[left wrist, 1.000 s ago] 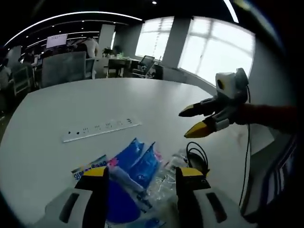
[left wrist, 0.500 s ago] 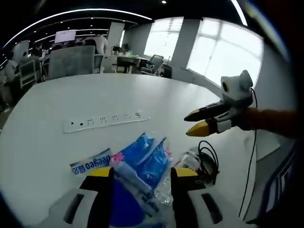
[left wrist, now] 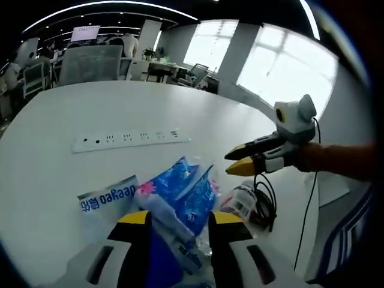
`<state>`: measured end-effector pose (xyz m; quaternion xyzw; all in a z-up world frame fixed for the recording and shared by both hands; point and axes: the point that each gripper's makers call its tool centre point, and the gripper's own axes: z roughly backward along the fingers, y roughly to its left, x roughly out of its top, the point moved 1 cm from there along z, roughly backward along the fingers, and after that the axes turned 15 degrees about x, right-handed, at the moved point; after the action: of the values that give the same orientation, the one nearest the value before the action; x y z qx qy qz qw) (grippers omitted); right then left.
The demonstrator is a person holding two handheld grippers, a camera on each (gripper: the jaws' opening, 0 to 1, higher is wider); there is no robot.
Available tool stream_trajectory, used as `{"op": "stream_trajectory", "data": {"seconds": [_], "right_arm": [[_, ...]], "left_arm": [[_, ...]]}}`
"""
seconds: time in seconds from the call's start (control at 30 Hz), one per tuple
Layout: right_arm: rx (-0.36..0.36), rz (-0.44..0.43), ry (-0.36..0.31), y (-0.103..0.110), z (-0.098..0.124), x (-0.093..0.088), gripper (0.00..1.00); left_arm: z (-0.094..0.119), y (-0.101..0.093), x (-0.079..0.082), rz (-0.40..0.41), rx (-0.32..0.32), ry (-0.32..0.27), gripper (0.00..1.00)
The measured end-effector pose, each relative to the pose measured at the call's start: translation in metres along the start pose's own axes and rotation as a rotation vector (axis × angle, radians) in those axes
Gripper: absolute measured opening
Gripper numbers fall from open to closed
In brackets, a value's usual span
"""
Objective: Arrange the tabletop items into an orderly group along one side of the table until the central work area is clear of visible clutter.
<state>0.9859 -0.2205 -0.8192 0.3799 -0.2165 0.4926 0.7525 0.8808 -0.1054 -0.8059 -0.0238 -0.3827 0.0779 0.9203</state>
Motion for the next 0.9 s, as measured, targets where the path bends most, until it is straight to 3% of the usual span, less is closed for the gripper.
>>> {"op": "stream_trajectory", "data": {"seconds": [0.33,0.5,0.63,0.9], "right_arm": [[0.015,-0.012,0.001,0.0,-0.014,-0.003,0.17],[0.019,0.001,0.031,-0.004,-0.022,-0.011,0.06],[0.032,-0.011,0.03,-0.004,-0.024,-0.013,0.04],[0.05,-0.027,0.019,0.0,-0.024,-0.013,0.01]], "left_arm": [[-0.014,-0.004,-0.006,0.021,-0.038,0.037,0.29],[-0.02,-0.004,-0.013,0.01,-0.037,0.062,0.25],[-0.022,-0.004,-0.016,0.018,-0.03,0.075,0.23],[-0.025,0.001,-0.019,0.014,-0.012,0.084,0.1]]}}
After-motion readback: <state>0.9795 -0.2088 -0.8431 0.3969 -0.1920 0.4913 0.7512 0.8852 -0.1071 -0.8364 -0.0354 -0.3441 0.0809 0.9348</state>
